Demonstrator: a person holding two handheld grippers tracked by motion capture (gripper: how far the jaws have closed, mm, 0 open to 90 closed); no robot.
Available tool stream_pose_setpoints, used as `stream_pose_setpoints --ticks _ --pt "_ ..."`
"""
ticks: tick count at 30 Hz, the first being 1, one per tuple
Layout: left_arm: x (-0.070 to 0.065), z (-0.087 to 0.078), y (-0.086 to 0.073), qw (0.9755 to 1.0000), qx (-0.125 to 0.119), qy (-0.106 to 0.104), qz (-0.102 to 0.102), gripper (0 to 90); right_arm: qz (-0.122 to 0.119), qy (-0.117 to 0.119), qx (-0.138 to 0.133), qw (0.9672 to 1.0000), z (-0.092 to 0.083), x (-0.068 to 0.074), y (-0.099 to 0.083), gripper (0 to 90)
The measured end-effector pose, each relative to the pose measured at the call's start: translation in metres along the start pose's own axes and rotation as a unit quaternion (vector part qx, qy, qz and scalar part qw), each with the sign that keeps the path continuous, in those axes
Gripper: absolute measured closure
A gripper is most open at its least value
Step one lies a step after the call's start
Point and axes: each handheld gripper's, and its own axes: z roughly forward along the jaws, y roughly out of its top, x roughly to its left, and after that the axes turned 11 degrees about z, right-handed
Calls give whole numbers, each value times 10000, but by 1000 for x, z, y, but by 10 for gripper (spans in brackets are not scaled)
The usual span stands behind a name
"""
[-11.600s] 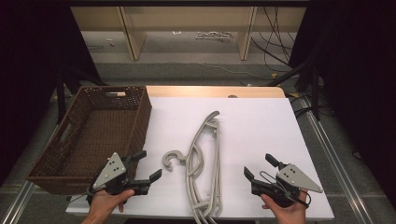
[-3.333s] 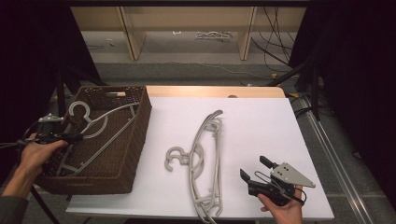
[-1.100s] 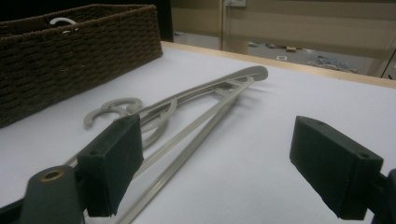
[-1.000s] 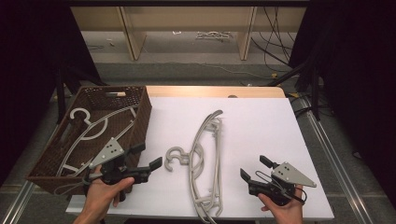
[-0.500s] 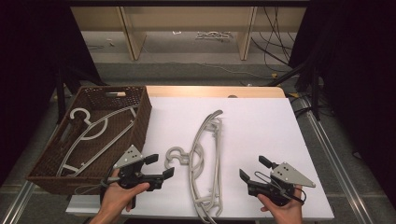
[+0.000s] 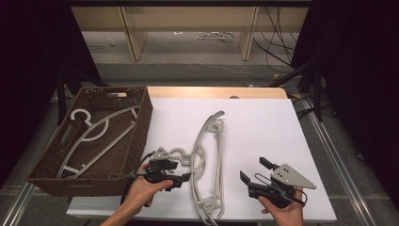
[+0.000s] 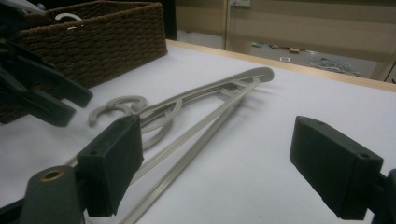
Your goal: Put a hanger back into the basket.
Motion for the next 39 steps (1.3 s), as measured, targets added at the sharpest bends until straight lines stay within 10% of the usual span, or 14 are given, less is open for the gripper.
stream_pose_setpoints --ticks 16,29,39 --pt "9 44 3 9953 684 -397 -561 476 -35 -28 127 9999 -2 0 0 184" --pt "18 48 3 9931 606 -489 -873 625 2 16 76 10000 0 1 0 186" --pt "28 46 -4 9846 369 -710 -1552 687 -49 -63 205 9998 -3 1 1 189"
